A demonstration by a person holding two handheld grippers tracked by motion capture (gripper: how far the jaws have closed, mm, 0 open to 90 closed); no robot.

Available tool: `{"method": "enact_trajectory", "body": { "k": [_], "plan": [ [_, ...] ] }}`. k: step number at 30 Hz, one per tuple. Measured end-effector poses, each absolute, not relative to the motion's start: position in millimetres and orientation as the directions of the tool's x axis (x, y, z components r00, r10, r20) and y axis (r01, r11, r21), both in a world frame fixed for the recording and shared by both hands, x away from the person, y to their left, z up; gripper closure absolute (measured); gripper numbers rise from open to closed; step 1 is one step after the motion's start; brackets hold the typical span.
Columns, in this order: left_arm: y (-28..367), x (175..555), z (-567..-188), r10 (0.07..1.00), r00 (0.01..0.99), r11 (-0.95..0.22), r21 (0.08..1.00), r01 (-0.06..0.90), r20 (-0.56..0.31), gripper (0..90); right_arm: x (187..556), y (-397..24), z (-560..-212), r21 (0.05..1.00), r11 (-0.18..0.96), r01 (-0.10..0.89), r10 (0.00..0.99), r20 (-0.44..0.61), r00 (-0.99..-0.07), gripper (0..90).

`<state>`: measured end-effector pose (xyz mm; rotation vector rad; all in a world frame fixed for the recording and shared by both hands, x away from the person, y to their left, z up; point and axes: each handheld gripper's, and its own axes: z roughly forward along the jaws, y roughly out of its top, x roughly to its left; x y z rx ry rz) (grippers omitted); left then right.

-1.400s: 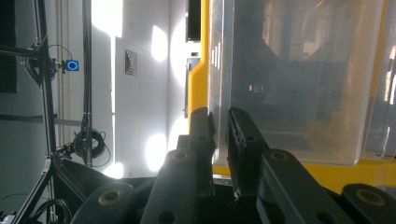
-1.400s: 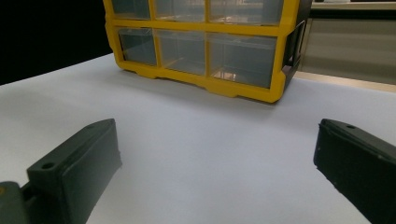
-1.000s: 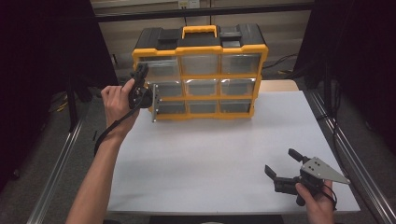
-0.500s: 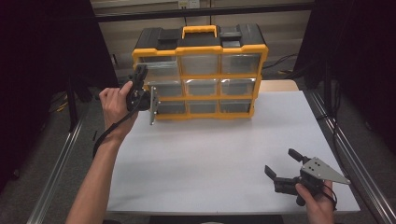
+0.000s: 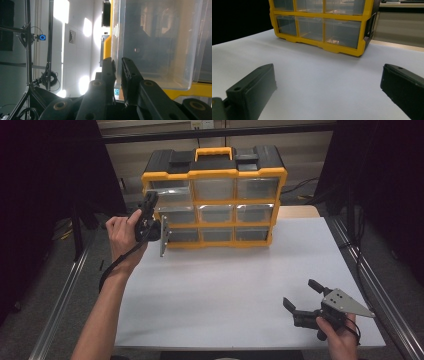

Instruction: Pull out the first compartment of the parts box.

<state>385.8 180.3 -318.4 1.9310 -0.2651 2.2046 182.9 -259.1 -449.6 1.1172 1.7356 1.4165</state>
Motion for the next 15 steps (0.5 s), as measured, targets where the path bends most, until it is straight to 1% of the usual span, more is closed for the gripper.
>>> {"method": "enact_trajectory", "body": {
  "k": [3, 6, 12, 15],
  "plan": [
    [180.2, 385.8, -318.1, 0.039, -0.122, -0.964, 0.005, -0.267, 0.992, 82.0, 182.9, -258.9, -449.5, 0.973, 0.063, 0.221, 0.895, 0.043, -0.445, 0.0],
    [180.0, 384.0, -317.4, 0.024, -0.129, -0.964, -0.011, -0.265, 0.991, 82.0, 183.0, -259.2, -449.6, 0.972, 0.063, 0.226, 0.894, 0.045, -0.446, 0.0],
    [180.6, 381.9, -318.4, 0.034, -0.128, -0.964, -0.001, -0.267, 0.991, 82.0, 183.1, -258.5, -449.6, 0.973, 0.060, 0.223, 0.896, 0.046, -0.442, 0.0],
    [180.9, 380.3, -318.6, 0.024, -0.131, -0.963, -0.012, -0.269, 0.991, 81.9, 183.1, -259.2, -449.6, 0.973, 0.063, 0.220, 0.895, 0.043, -0.444, 0.0]
  ]
}}
